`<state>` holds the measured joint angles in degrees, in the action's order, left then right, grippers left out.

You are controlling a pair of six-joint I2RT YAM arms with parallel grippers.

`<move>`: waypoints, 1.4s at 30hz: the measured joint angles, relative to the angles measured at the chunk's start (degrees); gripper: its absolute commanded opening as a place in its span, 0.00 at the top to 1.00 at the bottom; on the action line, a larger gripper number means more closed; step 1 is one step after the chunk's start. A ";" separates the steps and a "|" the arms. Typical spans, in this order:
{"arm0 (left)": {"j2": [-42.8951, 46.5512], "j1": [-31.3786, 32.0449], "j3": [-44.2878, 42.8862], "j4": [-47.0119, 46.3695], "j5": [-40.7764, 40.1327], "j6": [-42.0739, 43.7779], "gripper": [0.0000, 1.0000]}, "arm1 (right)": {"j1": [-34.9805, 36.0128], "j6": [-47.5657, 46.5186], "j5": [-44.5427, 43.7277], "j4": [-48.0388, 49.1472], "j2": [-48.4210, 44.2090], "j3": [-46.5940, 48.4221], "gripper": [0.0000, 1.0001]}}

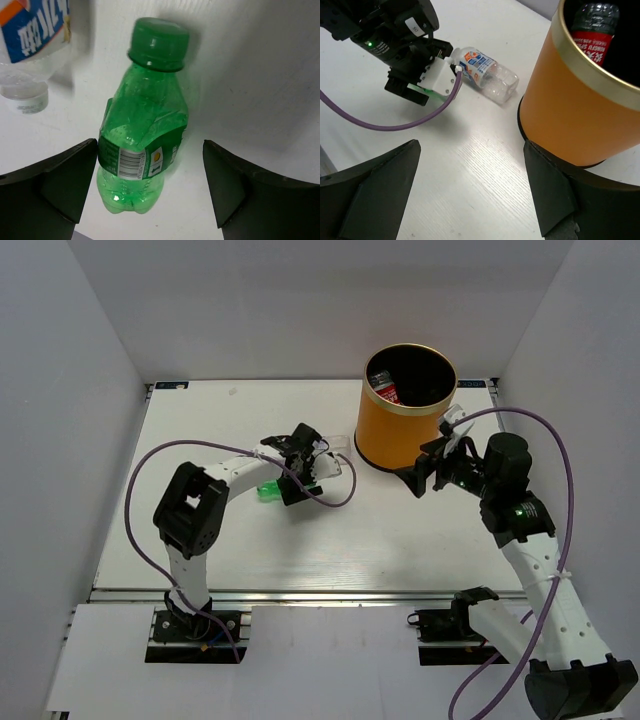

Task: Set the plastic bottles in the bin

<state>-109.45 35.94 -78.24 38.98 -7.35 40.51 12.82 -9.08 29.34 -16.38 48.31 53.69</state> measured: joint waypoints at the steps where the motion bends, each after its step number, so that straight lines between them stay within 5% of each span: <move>1: -0.17 -0.26 0.28 0.15 -0.28 0.04 0.06 | -0.02 0.13 0.15 -0.09 0.02 -0.52 0.11; 7: -2.89 -0.98 0.31 0.09 -0.33 0.20 0.19 | -0.07 1.05 1.14 -0.20 -1.99 -3.15 0.11; 11: -3.48 -1.09 0.20 0.42 -0.17 0.20 0.48 | -0.07 1.27 2.12 -0.15 -5.44 -3.61 0.11; 16: -3.34 -1.09 0.24 0.31 -0.20 -0.26 0.68 | -0.07 1.22 2.40 -0.15 -8.74 -3.82 0.17; 18: -3.06 -1.05 0.24 0.66 0.11 -1.03 0.77 | -0.07 0.90 2.27 -0.20 -9.38 -4.15 0.42; 19: -2.89 -0.96 0.15 1.25 0.44 -1.42 0.79 | -0.07 0.76 2.05 -0.11 -9.68 -4.42 0.93; 20: -2.49 -0.87 -0.04 2.05 0.98 -1.81 0.83 | -0.07 0.61 1.73 -0.17 -9.92 -4.66 1.00; 24: 1.95 -0.46 -2.51 5.42 4.85 -3.34 0.95 | -0.07 1.20 0.37 -0.74 -9.99 -4.87 1.00; 30: 13.14 -0.35 -11.89 5.03 15.47 -6.47 0.96 | -0.07 0.04 -1.20 -2.40 -9.42 -5.09 1.00; 42: 17.99 -0.17 -14.43 -33.14 32.17 -28.83 0.94 | -0.07 -0.50 -13.29 -0.31 -13.94 -9.62 1.00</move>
<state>-91.46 35.77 -92.66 5.85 24.82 11.68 12.75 -9.58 16.05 -16.69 34.37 44.07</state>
